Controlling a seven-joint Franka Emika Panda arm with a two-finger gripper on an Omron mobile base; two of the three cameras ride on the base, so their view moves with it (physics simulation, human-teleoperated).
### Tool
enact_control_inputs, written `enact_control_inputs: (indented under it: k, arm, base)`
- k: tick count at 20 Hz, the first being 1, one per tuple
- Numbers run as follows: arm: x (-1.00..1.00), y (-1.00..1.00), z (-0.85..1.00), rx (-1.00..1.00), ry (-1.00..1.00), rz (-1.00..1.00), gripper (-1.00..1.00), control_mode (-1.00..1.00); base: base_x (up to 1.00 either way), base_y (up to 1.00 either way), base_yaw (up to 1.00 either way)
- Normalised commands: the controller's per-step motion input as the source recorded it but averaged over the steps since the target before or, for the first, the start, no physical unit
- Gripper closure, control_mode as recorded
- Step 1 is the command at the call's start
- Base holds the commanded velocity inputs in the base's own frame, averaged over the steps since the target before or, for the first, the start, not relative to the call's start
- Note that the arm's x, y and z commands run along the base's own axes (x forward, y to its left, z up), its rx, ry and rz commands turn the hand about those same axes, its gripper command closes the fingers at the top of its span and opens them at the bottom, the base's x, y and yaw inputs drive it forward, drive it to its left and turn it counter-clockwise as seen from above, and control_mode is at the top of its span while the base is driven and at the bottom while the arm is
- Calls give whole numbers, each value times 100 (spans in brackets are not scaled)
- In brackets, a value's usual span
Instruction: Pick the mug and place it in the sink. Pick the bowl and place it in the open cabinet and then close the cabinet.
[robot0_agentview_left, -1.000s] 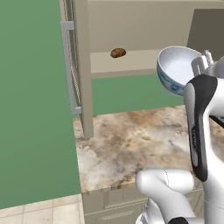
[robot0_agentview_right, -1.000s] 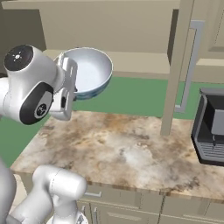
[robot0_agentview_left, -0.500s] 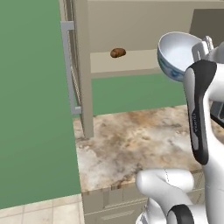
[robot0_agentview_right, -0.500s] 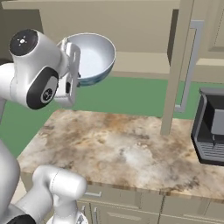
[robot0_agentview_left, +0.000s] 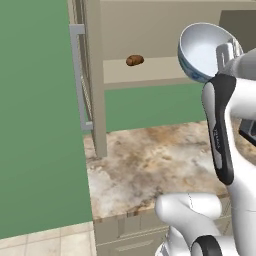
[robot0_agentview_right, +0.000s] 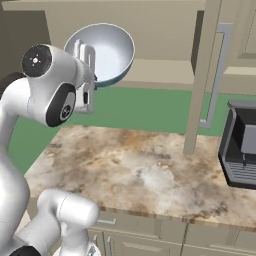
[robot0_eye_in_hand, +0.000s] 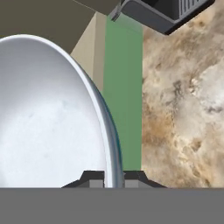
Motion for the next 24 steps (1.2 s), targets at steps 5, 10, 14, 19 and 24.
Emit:
enact_control_inputs:
  k: [5,10,14,19,24]
  arm:
    - [28,0,0,0,-3,0,100,-100]
    - [30,0,0,0,1,0,100,-100]
    - [36,0,0,0,0,0,100,-100]
    - [39,0,0,0,0,0,100,-100]
    - [47,0,0,0,1,0,100,-100]
  base:
    - [0,0,0]
    - [0,0,0]
    - [0,0,0]
    - [0,0,0]
    - [0,0,0]
